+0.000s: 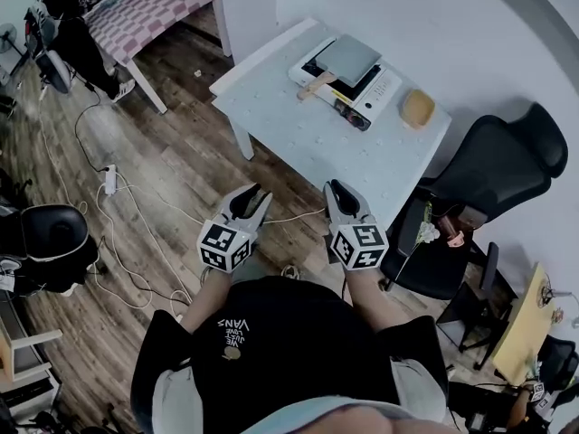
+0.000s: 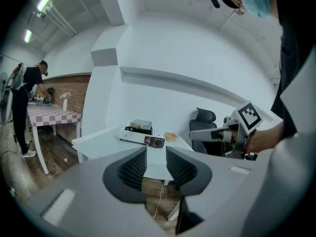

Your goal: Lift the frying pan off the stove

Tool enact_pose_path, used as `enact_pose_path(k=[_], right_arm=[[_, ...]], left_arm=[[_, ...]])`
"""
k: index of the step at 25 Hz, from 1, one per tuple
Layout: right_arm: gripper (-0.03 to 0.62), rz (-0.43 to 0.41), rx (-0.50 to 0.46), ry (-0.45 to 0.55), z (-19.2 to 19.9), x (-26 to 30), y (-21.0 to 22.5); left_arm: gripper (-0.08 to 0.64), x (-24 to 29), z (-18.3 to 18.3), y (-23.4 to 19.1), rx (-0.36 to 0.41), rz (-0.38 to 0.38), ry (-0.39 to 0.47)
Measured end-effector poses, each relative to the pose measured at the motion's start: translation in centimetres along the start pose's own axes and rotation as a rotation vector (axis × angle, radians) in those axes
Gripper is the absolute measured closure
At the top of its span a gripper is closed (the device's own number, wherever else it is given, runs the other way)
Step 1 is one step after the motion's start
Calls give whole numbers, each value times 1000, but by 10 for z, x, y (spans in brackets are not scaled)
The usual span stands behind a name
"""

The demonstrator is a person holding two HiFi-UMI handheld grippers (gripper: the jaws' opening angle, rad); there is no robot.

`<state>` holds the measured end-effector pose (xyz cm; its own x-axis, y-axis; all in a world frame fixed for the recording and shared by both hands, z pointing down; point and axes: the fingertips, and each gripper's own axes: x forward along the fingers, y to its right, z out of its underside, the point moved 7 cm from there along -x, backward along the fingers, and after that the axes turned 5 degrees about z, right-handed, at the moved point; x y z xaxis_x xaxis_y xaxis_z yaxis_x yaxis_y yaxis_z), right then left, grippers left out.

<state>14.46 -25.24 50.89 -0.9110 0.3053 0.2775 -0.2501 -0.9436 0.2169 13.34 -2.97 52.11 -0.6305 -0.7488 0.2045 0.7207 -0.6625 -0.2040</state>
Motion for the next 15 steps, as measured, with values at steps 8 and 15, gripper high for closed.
enact_pose_path(k=[8,15], right_arm=[[496,97,93,26,-18,47,3],[471,202,171,70,-36,93,-14]], left_arm=[[382,37,-16,-56,-64,144,-41],[352,61,-42,-117,-52,277,-78]])
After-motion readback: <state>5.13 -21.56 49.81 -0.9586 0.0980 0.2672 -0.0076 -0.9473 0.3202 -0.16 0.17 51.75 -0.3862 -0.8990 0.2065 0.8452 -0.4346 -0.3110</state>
